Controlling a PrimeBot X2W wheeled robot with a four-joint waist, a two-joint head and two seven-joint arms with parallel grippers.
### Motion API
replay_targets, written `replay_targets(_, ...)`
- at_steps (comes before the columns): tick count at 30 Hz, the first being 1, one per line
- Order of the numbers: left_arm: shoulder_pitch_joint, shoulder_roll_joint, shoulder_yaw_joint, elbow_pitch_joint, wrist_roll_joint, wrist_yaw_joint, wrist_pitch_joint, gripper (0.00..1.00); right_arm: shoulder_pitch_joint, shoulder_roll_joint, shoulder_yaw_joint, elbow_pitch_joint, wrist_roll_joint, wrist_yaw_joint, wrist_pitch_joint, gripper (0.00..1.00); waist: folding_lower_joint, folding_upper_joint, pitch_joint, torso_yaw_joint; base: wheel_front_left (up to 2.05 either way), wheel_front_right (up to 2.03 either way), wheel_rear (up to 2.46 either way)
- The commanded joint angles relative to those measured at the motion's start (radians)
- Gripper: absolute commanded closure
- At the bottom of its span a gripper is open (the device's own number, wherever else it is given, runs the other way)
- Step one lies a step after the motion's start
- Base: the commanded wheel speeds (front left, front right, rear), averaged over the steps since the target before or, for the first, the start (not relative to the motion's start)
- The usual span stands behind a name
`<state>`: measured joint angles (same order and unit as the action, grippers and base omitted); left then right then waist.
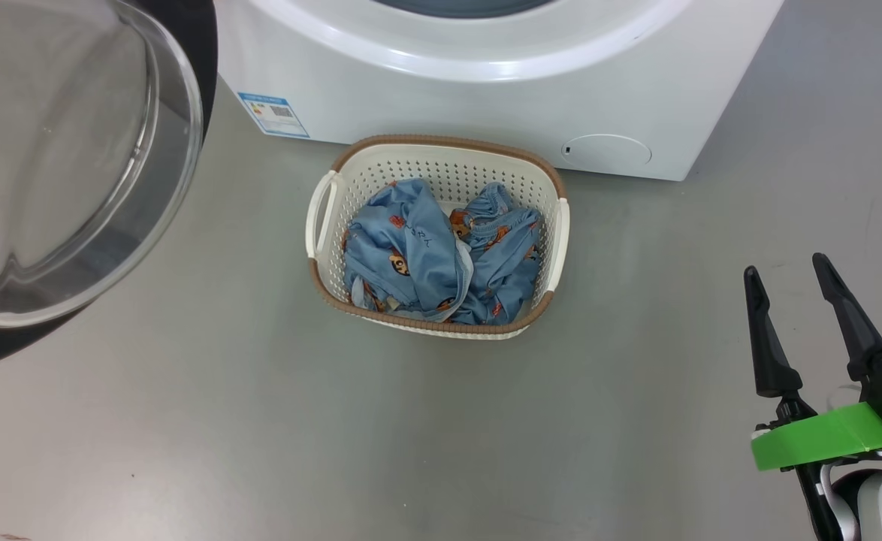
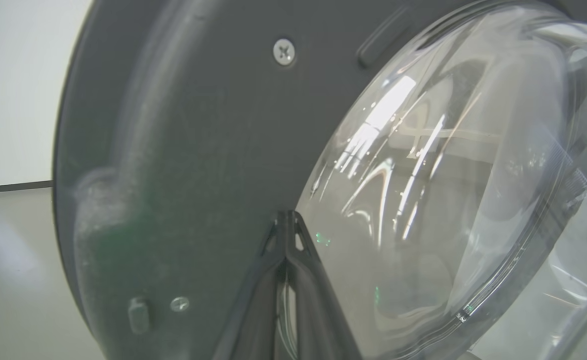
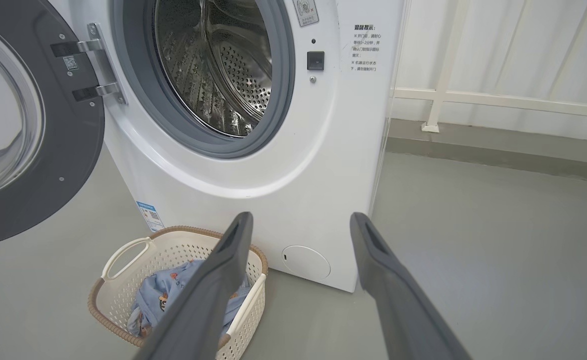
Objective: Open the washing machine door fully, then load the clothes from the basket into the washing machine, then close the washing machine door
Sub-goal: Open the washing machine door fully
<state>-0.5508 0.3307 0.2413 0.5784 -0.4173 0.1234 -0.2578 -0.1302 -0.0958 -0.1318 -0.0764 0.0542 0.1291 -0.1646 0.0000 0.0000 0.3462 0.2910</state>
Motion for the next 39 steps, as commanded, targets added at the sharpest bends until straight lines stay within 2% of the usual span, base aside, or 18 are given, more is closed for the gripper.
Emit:
replay_targets(1, -0.033, 0.069, 0.051, -0.005, 0.02, -0.008, -0.004, 1.0, -0.024, 0.0, 0.025, -0.021, -0.008, 0.002, -0.005, 0.0, 0.0, 0.0, 0.001, -0.001, 0.0, 0.0, 0.0)
replay_targets(7, -0.051, 0.051, 0.101, 0.016, 0.074, -0.046, -0.004, 1.0, -0.032, 0.006, 0.031, -0.012, -0.008, 0.002, -0.012, 0.0, 0.0, 0.0, 0.003, -0.006, 0.0, 0.0, 0.0)
replay_targets(11, -0.027, 0.021, 0.14, -0.021, 0.116, -0.064, -0.004, 1.0, -0.032, 0.009, 0.031, -0.006, -0.009, 0.002, -0.018, 0.0, 0.0, 0.0, -0.003, -0.01, 0.0, 0.0, 0.0)
replay_targets(16, 0.053, -0.05, 0.188, -0.123, 0.167, -0.078, -0.004, 1.0, -0.023, 0.016, 0.029, 0.002, -0.009, 0.002, -0.026, 0.0, 0.0, 0.0, -0.029, -0.012, 0.0, 0.0, 0.0)
replay_targets(17, 0.053, -0.05, 0.188, -0.123, 0.167, -0.078, -0.004, 1.0, -0.023, 0.016, 0.029, 0.002, -0.009, 0.002, -0.026, 0.0, 0.0, 0.0, -0.029, -0.012, 0.0, 0.0, 0.0)
replay_targets(24, 0.206, -0.181, 0.215, -0.339, 0.236, -0.116, -0.004, 1.0, 0.005, 0.028, 0.028, 0.016, -0.004, 0.002, -0.036, 0.0, 0.0, 0.0, -0.076, -0.011, 0.0, 0.0, 0.0)
replay_targets(29, 0.347, -0.259, 0.164, -0.492, 0.287, -0.125, -0.004, 1.0, 0.028, 0.035, 0.039, 0.018, -0.008, 0.002, -0.041, 0.0, 0.0, 0.0, -0.109, -0.022, 0.0, 0.0, 0.0)
replay_targets(35, 0.494, -0.279, 0.008, -0.606, 0.295, -0.119, -0.004, 1.0, 0.066, 0.04, 0.043, 0.018, -0.009, 0.002, -0.045, 0.0, 0.0, 0.0, -0.152, -0.039, 0.0, 0.0, 0.0)
replay_targets(36, 0.512, -0.28, -0.024, -0.611, 0.288, -0.12, -0.004, 0.76, 0.072, 0.041, 0.043, 0.018, -0.009, 0.002, -0.046, 0.0, 0.0, 0.0, -0.16, -0.043, 0.0, 0.0, 0.0)
replay_targets(37, 0.528, -0.28, -0.054, -0.611, 0.277, -0.116, -0.004, 0.58, 0.079, 0.042, 0.044, 0.017, -0.009, 0.002, -0.046, 0.0, 0.0, 0.0, -0.168, -0.048, 0.0, 0.0, 0.0)
replay_targets(38, 0.541, -0.28, -0.085, -0.611, 0.266, -0.115, -0.004, 0.36, 0.085, 0.042, 0.045, 0.015, -0.009, 0.002, -0.047, 0.0, 0.0, 0.0, -0.175, -0.054, 0.0, 0.0, 0.0)
replay_targets(39, 0.55, -0.28, -0.112, -0.611, 0.256, -0.115, -0.004, 0.0, 0.091, 0.043, 0.047, 0.014, -0.009, 0.002, -0.047, 0.0, 0.0, 0.0, -0.181, -0.059, 0.0, 0.0, 0.0)
